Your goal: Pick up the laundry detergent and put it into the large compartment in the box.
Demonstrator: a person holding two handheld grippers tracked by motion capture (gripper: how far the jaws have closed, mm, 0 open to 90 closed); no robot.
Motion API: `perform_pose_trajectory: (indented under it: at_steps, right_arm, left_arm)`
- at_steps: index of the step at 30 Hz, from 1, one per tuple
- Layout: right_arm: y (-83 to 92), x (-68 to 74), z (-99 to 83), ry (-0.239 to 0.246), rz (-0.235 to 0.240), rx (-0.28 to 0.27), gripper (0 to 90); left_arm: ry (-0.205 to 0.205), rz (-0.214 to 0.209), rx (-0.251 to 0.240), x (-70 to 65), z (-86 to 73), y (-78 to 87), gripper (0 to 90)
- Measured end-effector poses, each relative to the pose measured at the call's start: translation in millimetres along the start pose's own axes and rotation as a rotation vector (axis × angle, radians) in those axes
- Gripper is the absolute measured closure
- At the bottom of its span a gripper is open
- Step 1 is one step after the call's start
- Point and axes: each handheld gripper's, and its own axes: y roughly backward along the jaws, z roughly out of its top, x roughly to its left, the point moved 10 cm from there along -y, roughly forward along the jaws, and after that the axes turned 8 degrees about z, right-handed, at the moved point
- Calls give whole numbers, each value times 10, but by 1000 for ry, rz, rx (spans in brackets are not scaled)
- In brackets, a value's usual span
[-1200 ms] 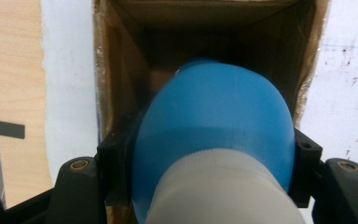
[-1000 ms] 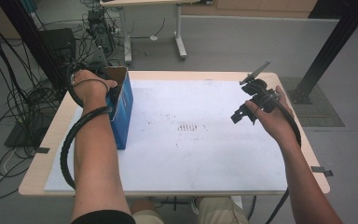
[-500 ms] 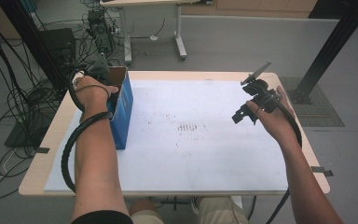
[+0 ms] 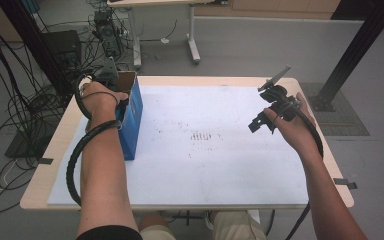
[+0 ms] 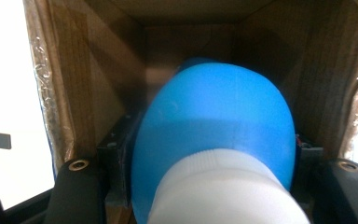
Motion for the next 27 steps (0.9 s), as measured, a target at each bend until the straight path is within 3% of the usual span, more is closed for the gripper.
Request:
perform_pose_trajectory:
  at_steps: [27]
  right_arm:
    - [54,22,23,6,-13,-4,66]
  left_arm:
    - [-5,0,-3,3,30,-9,358]
